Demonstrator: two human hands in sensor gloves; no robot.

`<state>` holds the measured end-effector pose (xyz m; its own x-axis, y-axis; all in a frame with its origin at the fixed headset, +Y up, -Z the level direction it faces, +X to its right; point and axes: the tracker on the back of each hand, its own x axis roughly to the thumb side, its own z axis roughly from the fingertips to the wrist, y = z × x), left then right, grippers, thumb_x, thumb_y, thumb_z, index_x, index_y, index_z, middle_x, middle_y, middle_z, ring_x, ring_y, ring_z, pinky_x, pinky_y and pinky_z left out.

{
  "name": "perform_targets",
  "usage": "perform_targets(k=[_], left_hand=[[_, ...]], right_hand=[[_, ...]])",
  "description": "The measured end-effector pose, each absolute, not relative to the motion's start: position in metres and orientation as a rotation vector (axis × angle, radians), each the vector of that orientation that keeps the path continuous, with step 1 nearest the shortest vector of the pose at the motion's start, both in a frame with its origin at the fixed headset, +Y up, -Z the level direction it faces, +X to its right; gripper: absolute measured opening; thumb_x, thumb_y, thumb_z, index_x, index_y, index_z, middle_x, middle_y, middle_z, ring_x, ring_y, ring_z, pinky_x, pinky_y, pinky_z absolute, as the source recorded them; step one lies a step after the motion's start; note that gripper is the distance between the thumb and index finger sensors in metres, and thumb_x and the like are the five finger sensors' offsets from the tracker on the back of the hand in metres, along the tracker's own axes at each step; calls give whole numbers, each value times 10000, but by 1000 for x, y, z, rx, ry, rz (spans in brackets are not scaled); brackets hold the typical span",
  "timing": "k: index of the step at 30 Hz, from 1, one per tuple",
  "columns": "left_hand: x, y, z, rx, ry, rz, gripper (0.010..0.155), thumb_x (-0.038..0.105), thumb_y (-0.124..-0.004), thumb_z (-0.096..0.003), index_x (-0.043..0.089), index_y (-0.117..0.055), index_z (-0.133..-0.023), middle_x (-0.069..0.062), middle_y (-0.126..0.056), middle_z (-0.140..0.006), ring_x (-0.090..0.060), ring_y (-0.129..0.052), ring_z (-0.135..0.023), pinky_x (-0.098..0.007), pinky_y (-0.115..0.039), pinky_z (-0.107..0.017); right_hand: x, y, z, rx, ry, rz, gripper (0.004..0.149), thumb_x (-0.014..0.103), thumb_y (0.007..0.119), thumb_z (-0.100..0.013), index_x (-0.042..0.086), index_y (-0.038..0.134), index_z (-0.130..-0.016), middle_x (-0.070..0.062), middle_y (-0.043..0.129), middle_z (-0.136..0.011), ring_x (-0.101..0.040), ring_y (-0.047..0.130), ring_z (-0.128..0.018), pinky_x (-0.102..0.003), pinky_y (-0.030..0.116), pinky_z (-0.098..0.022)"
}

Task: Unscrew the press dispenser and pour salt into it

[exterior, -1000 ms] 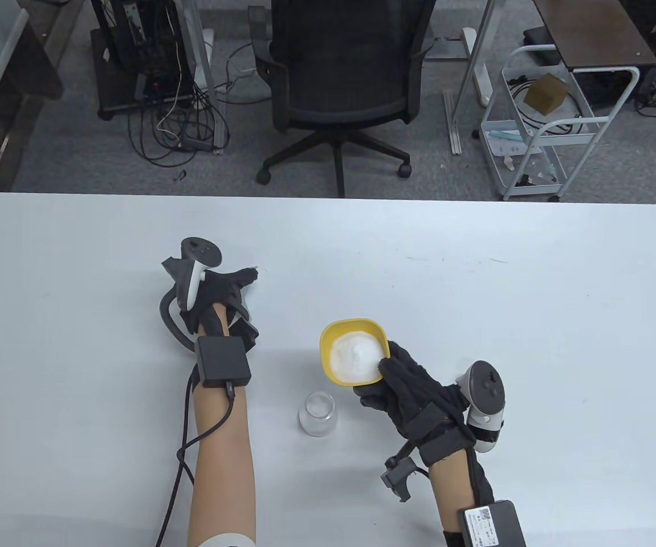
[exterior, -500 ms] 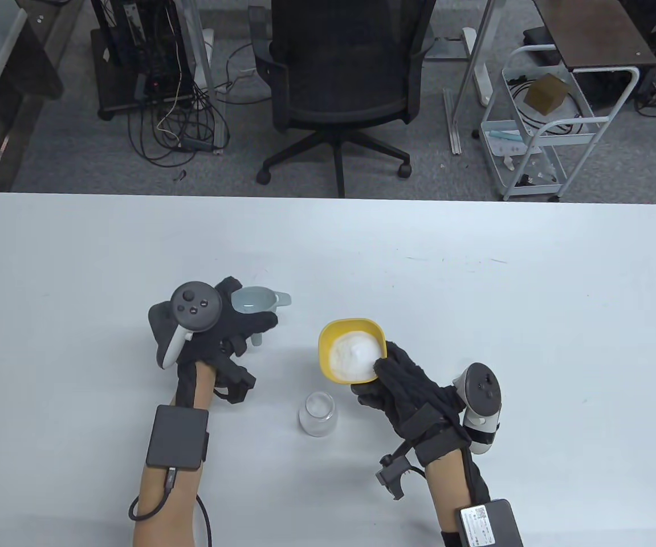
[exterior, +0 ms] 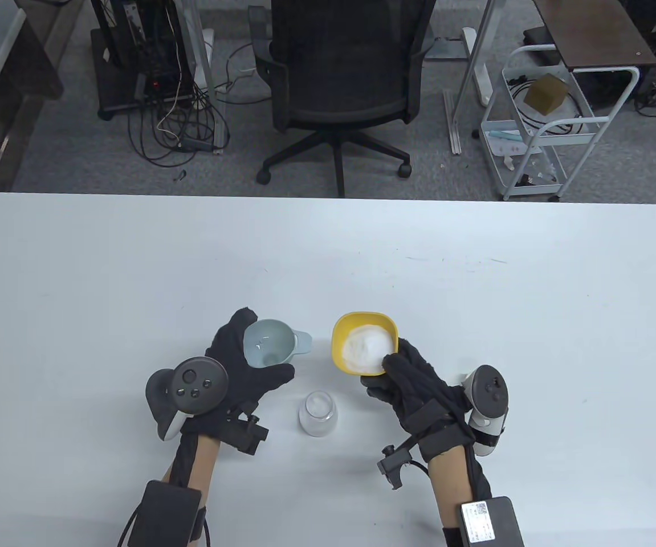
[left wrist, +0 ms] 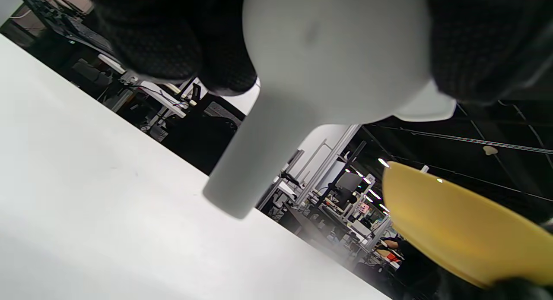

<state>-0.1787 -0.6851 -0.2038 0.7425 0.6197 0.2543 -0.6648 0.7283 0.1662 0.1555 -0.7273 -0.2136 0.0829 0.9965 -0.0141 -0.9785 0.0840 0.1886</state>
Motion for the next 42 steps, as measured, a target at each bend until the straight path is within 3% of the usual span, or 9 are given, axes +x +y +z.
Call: perform_targets(k=[8, 22, 42], left_hand=[[-156, -681, -187, 241, -299, 778, 1235, 730, -906, -308, -42, -502, -1183, -272, -737, -1097, -359, -953, -853, -630, -817, -617], [-128, -718, -183, 166, -401, 703, 1226, 727, -892, -302, -17, -484, -1186, -254, -683, -1120, -367, -868, -901, -690, -756, -625], [-117, -731, -184, 97, -412, 592, 1250, 704, -923, -271, -34, -463, -1169, -243, -703, -1098, -357, -886, -886, -584, -816, -615]], right_hand=[[161, -730, -216, 114, 130, 1485, 755, 300, 648, -694, -267, 345, -1088, -470, 615, -959, -423, 876, -746, -579, 768, -584], [166, -732, -217, 102, 112, 1481, 752, 300, 641, -696, -264, 339, -1090, -467, 607, -967, -422, 867, -756, -581, 761, -590], [147, -719, -211, 263, 124, 1547, 745, 285, 662, -669, -249, 360, -1092, -468, 602, -975, -439, 859, -766, -596, 750, -598]])
